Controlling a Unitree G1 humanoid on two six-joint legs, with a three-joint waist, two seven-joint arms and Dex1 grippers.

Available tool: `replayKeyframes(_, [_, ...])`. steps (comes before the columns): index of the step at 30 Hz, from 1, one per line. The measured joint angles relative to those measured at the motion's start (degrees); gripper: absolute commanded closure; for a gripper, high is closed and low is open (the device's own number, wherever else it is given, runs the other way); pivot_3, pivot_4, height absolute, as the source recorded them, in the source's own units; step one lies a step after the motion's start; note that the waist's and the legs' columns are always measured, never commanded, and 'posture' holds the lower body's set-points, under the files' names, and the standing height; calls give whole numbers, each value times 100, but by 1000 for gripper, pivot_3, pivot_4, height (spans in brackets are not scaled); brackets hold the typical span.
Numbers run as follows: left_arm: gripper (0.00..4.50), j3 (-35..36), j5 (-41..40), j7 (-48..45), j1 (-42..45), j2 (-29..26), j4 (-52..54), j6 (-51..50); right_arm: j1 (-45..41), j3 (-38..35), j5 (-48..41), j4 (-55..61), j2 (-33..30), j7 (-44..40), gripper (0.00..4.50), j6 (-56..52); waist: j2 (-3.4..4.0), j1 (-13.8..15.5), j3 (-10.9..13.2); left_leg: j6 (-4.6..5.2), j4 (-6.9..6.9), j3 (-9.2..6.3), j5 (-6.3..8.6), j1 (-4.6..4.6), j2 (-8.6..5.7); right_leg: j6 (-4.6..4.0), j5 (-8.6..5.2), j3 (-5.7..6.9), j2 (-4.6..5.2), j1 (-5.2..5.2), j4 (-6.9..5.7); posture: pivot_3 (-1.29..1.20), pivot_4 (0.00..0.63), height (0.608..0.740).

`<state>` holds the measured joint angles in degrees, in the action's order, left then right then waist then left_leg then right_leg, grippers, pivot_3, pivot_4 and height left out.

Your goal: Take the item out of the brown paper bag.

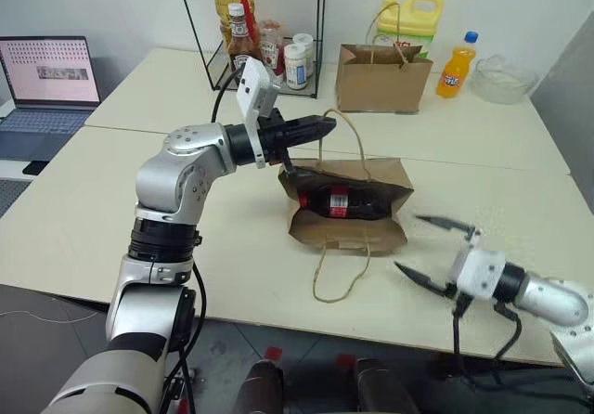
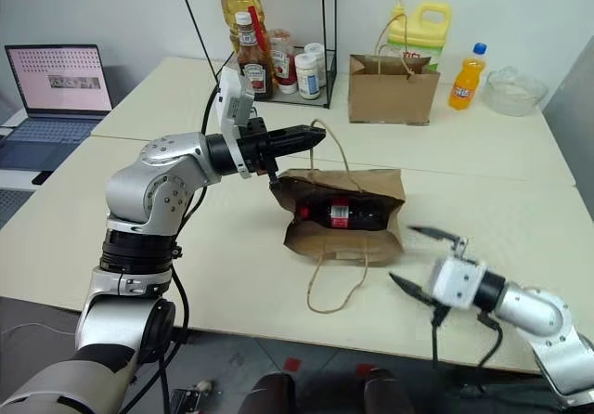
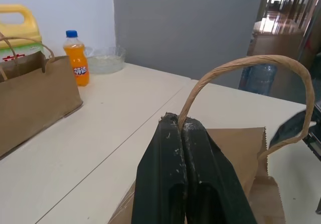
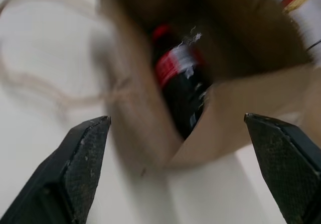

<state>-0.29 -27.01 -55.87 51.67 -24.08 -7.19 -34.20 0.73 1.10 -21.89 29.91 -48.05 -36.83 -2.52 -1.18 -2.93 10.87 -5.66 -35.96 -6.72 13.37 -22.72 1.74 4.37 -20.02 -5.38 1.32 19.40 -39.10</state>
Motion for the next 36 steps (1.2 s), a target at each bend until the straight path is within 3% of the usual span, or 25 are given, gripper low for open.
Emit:
replayKeyframes(6, [4500, -12, 11, -43, 38, 12, -50, 87, -753, 29, -3071, 743, 139, 542, 3004, -2719, -1, 53, 1, 1, 0, -22, 0, -21, -9, 0, 0, 4, 0, 1, 13, 0, 150, 740])
replayKeyframes(10, [4500, -30, 14, -99, 78, -7, -55, 98, -1261, 98, -3832, 770, 329, 728, 4420, -3475, -1, 53, 0, 2, 1, -23, 1, -20, -6, 0, 0, 5, -5, 7, 12, 0, 150, 740])
replayKeyframes(16, [4500, -48, 35, -94, 94, 25, -82, 112, -2250, 1077, -2822, -117, 1645, 777, 4465, -3480, 2, -6, 2, 1, 3, -22, 0, -26, -2, 0, -1, 2, -11, 27, 2, 0, 150, 740])
replayKeyframes(21, [4500, -51, 39, -90, 95, 39, -81, 115, -2639, 1428, -1967, -909, 2476, 813, 4465, -3221, 3, -20, 3, -1, 5, -26, -1, -32, -1, 0, 0, 9, -11, 33, 2, 0, 150, 740])
replayKeyframes(27, [4500, -48, 40, -84, 94, 34, -81, 115, -2640, 1605, -316, -1519, 2338, 1042, 4465, -2697, 4, 6, 3, -2, 3, -25, -2, -42, -4, 0, 0, 8, -7, 49, -2, 0, 150, 740])
replayKeyframes(35, [4500, -50, 37, 6, 78, 81, -72, 115, -2680, 1899, 1317, -1433, 2002, 1320, 4465, -2690, 4, -23, 3, -14, 0, -24, -9, -65, -3, 0, 0, 6, -9, 81, -24, 0, 150, 740])
replayKeyframes(36, [4500, -50, 37, 9, 78, 81, -69, 118, -2682, 1994, 1527, -1409, 1928, 1309, 4309, -2665, 4, -25, 3, -13, -1, -24, -9, -65, -3, 0, 0, 6, -9, 81, -25, 0, 150, 740])
